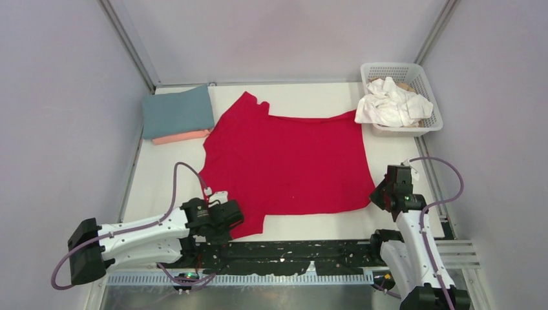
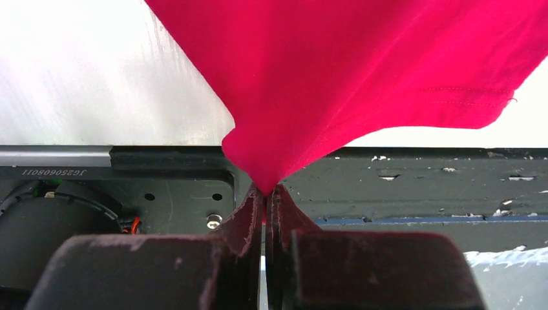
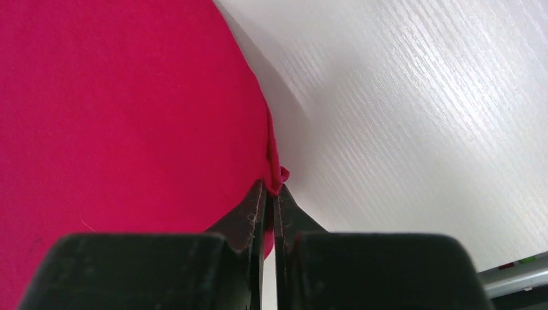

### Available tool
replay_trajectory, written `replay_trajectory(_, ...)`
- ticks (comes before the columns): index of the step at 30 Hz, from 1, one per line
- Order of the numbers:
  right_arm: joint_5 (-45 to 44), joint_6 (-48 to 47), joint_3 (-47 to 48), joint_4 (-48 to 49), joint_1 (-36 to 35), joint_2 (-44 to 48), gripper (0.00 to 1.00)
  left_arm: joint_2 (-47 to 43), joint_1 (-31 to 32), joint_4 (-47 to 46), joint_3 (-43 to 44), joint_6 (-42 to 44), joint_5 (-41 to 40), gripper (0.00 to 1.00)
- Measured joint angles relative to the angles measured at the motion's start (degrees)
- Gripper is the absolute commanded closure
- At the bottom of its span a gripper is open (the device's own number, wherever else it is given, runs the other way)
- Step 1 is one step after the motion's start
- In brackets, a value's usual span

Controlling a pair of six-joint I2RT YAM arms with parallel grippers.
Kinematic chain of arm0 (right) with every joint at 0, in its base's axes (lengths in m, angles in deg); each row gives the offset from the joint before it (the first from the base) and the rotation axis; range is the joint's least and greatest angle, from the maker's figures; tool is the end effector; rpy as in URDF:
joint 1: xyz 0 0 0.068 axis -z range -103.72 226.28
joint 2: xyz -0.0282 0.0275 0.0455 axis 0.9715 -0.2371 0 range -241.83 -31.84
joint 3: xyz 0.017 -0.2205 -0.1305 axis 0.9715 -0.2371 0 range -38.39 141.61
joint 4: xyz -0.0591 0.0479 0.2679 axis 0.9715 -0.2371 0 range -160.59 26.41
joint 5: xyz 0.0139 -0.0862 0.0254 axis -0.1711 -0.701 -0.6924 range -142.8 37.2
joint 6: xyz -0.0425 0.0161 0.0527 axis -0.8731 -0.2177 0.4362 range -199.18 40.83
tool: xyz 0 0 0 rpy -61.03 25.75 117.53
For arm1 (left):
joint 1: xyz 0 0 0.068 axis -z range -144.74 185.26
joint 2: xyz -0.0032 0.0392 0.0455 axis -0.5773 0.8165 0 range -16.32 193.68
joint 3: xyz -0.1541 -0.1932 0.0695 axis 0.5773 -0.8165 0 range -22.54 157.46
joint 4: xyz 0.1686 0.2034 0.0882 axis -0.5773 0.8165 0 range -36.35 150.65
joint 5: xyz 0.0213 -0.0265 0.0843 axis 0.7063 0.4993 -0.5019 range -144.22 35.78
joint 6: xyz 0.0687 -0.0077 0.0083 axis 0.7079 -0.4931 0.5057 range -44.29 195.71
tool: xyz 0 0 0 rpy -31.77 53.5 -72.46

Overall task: Fold and stack the t-shirts
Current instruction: Grab the side of the flattened tshirt closest away from the robot with both arms, then fold the flattened tshirt in 1/3 of the way

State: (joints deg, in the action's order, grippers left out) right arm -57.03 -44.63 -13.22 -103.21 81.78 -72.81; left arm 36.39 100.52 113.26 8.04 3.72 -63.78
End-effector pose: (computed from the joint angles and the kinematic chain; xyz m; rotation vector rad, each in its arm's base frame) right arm 0.1755 -0.0211 0.1544 0.8960 2.3741 0.1074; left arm 0.0734 -0.1371 0.1383 -0.1899 2.9260 -0.1077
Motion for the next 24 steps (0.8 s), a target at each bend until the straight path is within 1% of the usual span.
replay_trajectory(4,0.33,0.35,0.0,-1.79,0.0,1.62,0.92,-0.63,0.0,-0.17,0.26,0.11,-0.11,1.0)
replay_trajectory(8,0.52,0.17,0.63,-2.19,0.0,-0.17,0.93,0.2,-1.86,-1.86,2.84,2.03,-0.98,1.0)
replay_trajectory(12,1.44,-0.9,3.08,-1.88,0.0,-4.72,0.93,3.17,-10.84,-6.8,7.37,8.13,0.15,1.0)
replay_trajectory(14,1.92,-1.77,5.07,-1.84,0.0,-7.48,0.93,4.9,-14.25,-8.76,9.6,11.26,0.66,1.0)
replay_trajectory(20,2.47,-3.45,12.41,0.24,0.0,-15.21,0.93,13.4,-23.39,-12.2,20.57,21.59,1.64,1.0)
replay_trajectory(24,2.49,-4.37,18.49,1.95,0.0,-22.14,0.93,19.02,-29.27,-13.53,25.81,26.14,2.6,1.0)
